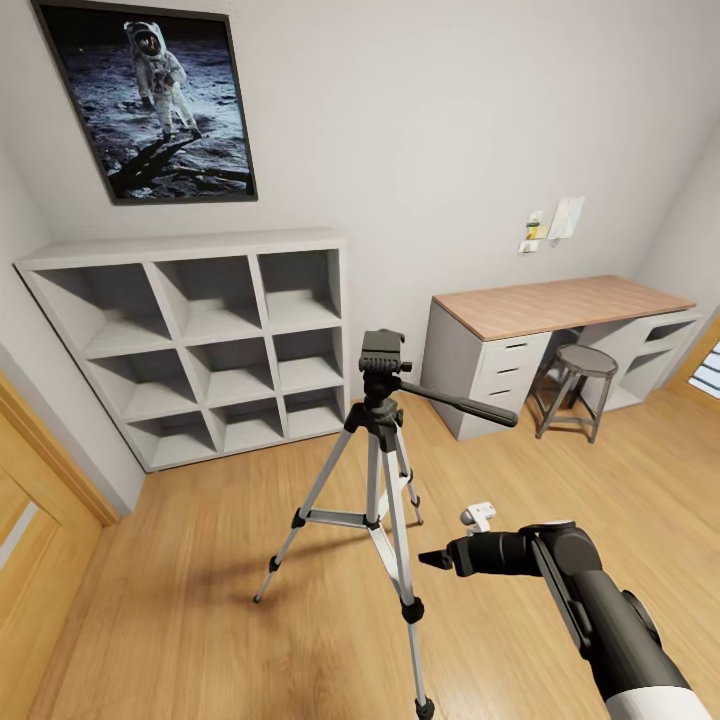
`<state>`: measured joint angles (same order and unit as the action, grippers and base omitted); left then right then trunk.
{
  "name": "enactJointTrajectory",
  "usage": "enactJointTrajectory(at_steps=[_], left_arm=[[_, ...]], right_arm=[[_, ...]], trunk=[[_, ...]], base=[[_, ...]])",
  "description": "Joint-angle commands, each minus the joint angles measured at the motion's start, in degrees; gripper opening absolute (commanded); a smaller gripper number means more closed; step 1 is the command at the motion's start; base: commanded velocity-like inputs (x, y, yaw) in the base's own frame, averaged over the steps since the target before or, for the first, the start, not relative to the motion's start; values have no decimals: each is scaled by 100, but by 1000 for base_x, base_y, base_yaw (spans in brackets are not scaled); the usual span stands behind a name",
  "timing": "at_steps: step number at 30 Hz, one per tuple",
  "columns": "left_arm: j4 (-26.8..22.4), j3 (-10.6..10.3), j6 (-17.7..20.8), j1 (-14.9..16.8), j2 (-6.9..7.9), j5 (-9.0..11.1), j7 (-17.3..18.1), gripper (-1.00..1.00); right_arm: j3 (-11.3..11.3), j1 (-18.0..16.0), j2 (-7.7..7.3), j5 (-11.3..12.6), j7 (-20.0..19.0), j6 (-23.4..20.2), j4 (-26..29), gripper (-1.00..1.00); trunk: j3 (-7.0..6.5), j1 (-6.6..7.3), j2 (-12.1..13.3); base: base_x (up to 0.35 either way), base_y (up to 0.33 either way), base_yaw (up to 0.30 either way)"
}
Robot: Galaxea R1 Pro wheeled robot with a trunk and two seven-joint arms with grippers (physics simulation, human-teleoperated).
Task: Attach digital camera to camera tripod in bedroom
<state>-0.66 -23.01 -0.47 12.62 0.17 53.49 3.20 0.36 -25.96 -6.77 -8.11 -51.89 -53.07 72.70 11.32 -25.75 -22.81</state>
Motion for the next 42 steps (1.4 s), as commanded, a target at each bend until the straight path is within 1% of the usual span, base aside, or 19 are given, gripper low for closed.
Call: enactJointTrajectory(at_steps=[1,5,6,7,8,9,11,13,14,18,23,29,30,33,34,35,36,38,42], left_arm=[[4,-47,-6,4,1,47,23,-100],[4,-47,-6,4,0,47,23,-100],[4,-46,-6,4,0,47,23,-100],[4,-46,-6,4,0,47,23,-100],[4,-48,-6,4,0,47,23,-100],[4,-48,-6,4,0,47,23,-100],[4,-49,-6,4,0,47,23,-100],[4,-51,-6,4,0,47,23,-100],[4,-48,-6,4,0,47,23,-100],[4,-47,-6,4,0,47,23,-100],[4,-48,-4,4,0,47,23,-100],[4,-47,-5,4,0,47,23,-100],[4,-46,-5,4,0,47,23,-100],[4,-47,-3,4,0,47,23,-100],[4,-47,-4,4,0,47,23,-100],[4,-46,-2,4,0,47,23,-100],[4,-48,-4,4,0,47,23,-100],[4,-48,-5,4,0,47,23,-100],[4,-47,-5,4,0,47,23,-100]], right_arm=[[6,-5,-5,-56,-55,-11,3,100],[13,-5,-13,-46,-205,12,-11,100],[14,-5,-14,-45,-267,30,-16,100],[15,-5,-15,-52,-410,84,-28,100],[16,-5,-16,-66,-561,170,-39,100],[16,-5,-16,-73,-634,223,-44,100],[17,-5,-17,-93,-850,485,-55,100],[17,-5,-11,-90,-926,777,-76,100],[17,-5,1,-97,-941,1049,-183,100],[23,-5,32,-131,-883,1427,-453,100],[25,-5,57,-125,-752,1644,-549,100],[26,-5,85,-103,-631,1736,-590,100],[29,-5,104,-97,-609,1740,-601,100],[31,-5,266,-94,-450,1743,-638,100],[29,-5,358,-96,-359,1741,-646,100],[22,-5,580,-114,-148,1744,-652,100],[20,-5,639,-106,-96,1745,-652,100],[19,-5,695,-92,-52,1746,-652,100],[14,-5,736,-75,-20,1747,-637,100]], trunk=[[11,-3,-11],[11,-3,-11],[11,-3,-11],[11,-3,-11],[11,-3,-11],[11,-3,-11],[11,-3,-11],[11,-3,-11],[11,-3,-11],[11,-3,-11],[11,-3,-11],[11,-3,-11],[11,-3,-11],[11,-3,-11],[11,-3,-11],[11,-3,-11],[11,-3,-11],[11,-3,-11],[11,-3,-11]], base=[[0,0,0],[0,0,0],[0,0,0],[0,0,0],[0,0,0],[0,0,0],[0,0,0],[0,0,0],[0,0,0],[0,0,0],[0,0,0],[0,0,0],[0,0,0],[0,0,0],[0,0,0],[0,0,0],[0,0,0],[0,0,0],[0,0,0]])
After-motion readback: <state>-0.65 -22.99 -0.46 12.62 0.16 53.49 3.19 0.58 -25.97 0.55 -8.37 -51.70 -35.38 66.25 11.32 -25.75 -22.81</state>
